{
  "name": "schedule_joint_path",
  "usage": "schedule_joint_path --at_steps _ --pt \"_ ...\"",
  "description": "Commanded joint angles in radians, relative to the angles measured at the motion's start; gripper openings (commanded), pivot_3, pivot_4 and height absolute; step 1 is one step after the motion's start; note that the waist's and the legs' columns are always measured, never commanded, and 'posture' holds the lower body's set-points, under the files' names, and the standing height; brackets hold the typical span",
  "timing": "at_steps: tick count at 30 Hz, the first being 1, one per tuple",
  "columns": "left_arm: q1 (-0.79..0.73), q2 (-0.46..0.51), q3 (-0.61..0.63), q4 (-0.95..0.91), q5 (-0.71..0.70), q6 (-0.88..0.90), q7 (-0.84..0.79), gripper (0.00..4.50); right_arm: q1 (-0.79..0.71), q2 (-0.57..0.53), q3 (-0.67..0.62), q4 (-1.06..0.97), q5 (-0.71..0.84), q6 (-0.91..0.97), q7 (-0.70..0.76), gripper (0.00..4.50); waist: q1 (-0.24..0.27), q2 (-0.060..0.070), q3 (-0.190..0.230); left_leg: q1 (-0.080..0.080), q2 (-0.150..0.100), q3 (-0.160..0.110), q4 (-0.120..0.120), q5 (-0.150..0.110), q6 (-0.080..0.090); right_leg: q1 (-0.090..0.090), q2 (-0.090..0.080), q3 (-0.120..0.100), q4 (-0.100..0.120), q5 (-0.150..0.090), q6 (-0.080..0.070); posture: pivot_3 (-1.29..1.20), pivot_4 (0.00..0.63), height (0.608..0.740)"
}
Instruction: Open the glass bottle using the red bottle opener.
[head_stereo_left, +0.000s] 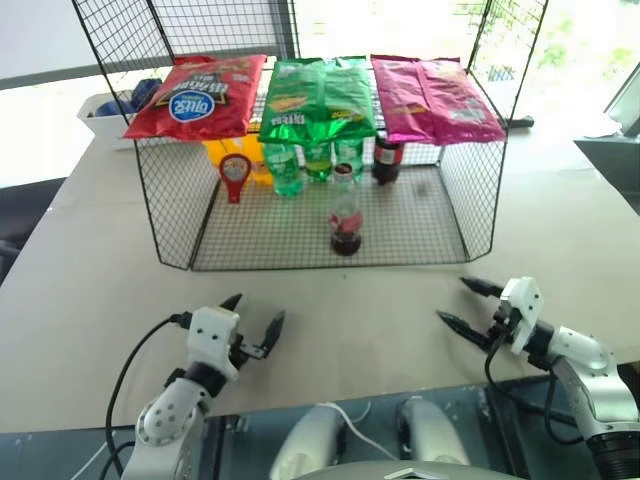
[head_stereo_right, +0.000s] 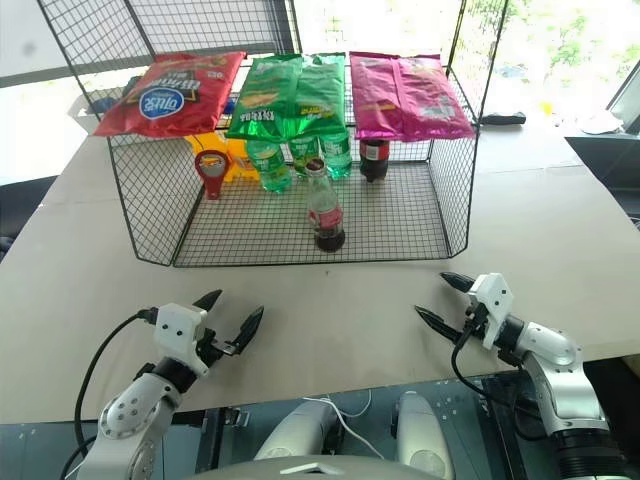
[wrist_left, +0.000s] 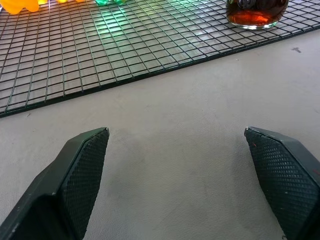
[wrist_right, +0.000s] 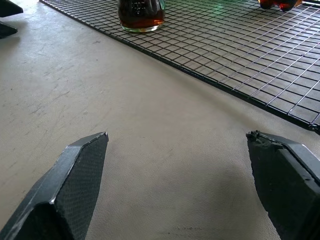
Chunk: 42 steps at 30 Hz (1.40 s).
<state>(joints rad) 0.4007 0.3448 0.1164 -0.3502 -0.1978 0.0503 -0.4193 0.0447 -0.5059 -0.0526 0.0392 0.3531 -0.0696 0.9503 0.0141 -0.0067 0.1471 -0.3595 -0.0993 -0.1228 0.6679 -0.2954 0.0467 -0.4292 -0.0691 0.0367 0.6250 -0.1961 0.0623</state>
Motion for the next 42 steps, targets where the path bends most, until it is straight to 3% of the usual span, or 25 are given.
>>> schedule_joint_path --at_steps 1,23,31,42 --pt "0.007 0.012 0.005 -0.029 -0.005 0.003 -0.012 4.5 0.013 -0.002 -0.008 -0.041 0.004 -0.015 -0.002 4.46 0.0 0.0 0.0 0.0 0.0 0.0 0.0 0.0 0.0 0.0 0.0 0.0 0.0 0.0 0.0 0.0 0.15 0.734" --pt "-0.029 0.011 0.021 -0.004 -0.004 -0.014 -0.013 4.5 -0.005 0.019 0.019 -0.06 -0.001 -0.01 -0.021 4.46 0.0 0.0 0.0 0.0 0.0 0.0 0.0 0.0 -0.001 0.0 0.0 0.0 0.0 0.0 0.0 0.0 0.15 0.734" --pt "-0.168 -0.008 0.078 -0.01 -0.069 0.024 0.023 4.5 -0.05 0.043 0.049 -0.282 0.103 0.147 -0.048 4.46 0.0 0.0 0.0 -0.001 0.0 -0.001 0.001 0.001 -0.001 0.0 0.0 -0.001 0.0 0.0 0.0 0.0 0.15 0.734" --pt "-0.541 0.061 0.171 0.139 -0.077 0.064 0.081 4.5 -0.187 0.093 0.08 -0.47 0.232 0.324 -0.123 4.46 0.001 -0.002 0.001 -0.002 -0.001 -0.004 0.001 0.001 -0.002 -0.001 0.0 -0.004 0.0 0.0 0.0 0.0 0.15 0.734"
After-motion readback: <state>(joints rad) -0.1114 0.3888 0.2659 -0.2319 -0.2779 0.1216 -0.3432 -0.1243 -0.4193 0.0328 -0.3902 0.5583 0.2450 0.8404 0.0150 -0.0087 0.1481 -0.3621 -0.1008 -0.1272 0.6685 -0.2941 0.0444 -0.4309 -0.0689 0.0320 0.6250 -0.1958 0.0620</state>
